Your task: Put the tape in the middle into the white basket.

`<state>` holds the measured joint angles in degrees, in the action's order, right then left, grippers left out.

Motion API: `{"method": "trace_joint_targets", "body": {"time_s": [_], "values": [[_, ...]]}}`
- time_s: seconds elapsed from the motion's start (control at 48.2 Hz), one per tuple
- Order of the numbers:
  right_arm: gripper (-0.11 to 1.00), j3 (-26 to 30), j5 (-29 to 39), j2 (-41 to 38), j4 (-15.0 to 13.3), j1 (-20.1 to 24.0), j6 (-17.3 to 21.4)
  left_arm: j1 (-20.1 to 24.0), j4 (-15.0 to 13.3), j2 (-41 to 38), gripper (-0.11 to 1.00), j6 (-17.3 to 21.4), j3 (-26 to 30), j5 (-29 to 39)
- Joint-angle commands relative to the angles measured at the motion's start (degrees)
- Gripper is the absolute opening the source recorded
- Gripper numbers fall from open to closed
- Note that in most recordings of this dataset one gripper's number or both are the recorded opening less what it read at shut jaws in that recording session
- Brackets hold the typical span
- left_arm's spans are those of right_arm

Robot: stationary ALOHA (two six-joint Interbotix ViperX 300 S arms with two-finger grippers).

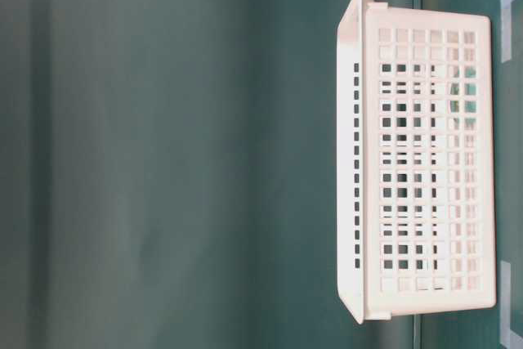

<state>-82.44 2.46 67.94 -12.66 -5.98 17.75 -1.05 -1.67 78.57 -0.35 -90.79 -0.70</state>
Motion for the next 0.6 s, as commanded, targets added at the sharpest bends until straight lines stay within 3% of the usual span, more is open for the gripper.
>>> {"method": "trace_joint_targets", "body": {"time_s": [0.0,0.581], "values": [[0.99,0.1,0.2,-0.4,-0.2,0.2,0.1,-0.1,0.0,-0.4,-0.11,0.1,0.7,-0.4],[1.0,-2.9,-1.2,-0.5,-0.6,2.2,-0.1,-0.1,0.0,-0.4,-0.11,0.1,0.7,-0.4]]}}
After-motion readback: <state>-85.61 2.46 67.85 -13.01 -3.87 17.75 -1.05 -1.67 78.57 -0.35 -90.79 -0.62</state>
